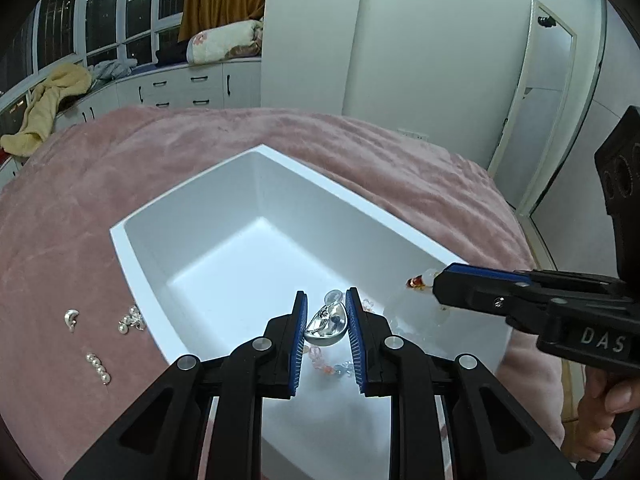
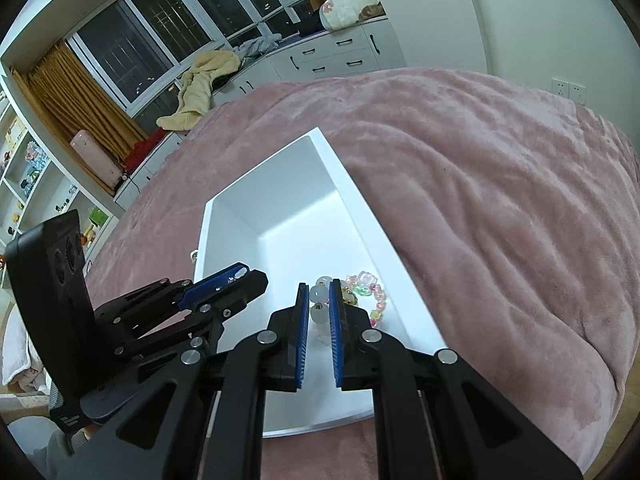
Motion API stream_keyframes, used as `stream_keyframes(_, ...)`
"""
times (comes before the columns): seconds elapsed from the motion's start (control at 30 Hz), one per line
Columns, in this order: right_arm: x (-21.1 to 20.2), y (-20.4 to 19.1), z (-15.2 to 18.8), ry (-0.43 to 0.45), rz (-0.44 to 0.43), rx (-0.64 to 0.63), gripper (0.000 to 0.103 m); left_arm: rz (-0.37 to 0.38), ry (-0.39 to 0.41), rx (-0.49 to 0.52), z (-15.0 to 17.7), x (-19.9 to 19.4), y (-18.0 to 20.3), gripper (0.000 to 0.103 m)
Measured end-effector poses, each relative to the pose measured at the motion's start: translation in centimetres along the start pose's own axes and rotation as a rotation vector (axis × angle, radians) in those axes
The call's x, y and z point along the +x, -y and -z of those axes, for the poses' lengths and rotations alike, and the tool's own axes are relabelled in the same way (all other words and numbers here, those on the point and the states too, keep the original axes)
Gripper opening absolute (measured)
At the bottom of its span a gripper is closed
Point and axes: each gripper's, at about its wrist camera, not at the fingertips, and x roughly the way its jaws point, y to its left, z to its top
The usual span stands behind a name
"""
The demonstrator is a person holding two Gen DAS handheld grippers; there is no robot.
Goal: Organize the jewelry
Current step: 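Lift the pearl bracelet into the box while the left tool lowers the heart pendant in, then move both tools back to the bed and grasp the pearl drop earring with the left tool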
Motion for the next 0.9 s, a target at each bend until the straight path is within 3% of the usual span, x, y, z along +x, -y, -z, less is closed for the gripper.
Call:
stream_keyframes(0.13, -0.1, 0.3, 0.0, -0.011, -0.014, 0.004, 0.012, 0.006, -0.016, 0.007, 0.0, 0.4, 0.3, 0.026)
stream_keyframes(0.4, -1.2, 0.3, -0.6, 0.003, -0.02, 0.019, 0.018, 0.021, 0.009, -0.005, -0.5, -1.0, 0.0, 0.048)
stream_keyframes(0.43, -1.5, 0.2, -0.7, 0.01, -0.013, 0.018, 0.031, 0.026, 0.015, -0.008, -0.5, -1.4, -0.1, 0.059)
stream_keyframes(0.47, -1.8, 0.1, -0.8, 0.018, -0.007, 0.017, 0.052, 0.021, 0.031, -0.009, -0.6, -1.9, -0.2, 0.067)
stream_keyframes(0.53, -2.7, -0.4, -1.0, 0.046, 0.009, 0.021, 0.078, 0.021, 0.058, -0.005, -0.6, -3.1, -0.5, 0.08)
stream_keyframes(0.57, -3.1, -0.5, -1.1, 0.067, 0.017, 0.024, 0.084, 0.02, 0.065, -0.009, -0.6, -3.7, -0.7, 0.089)
stream_keyframes(0.73, -4.8, -2.4, -1.7, 0.143, 0.033, -0.011, 0.093, -0.008, 0.111, -0.008, -0.4, -6.7, -1.9, 0.092)
stream_keyframes(0.9, -5.4, -5.2, -2.4, 0.167, 0.041, -0.054, 0.096, -0.061, 0.142, -0.017, 0.7, -9.5, -4.4, 0.093)
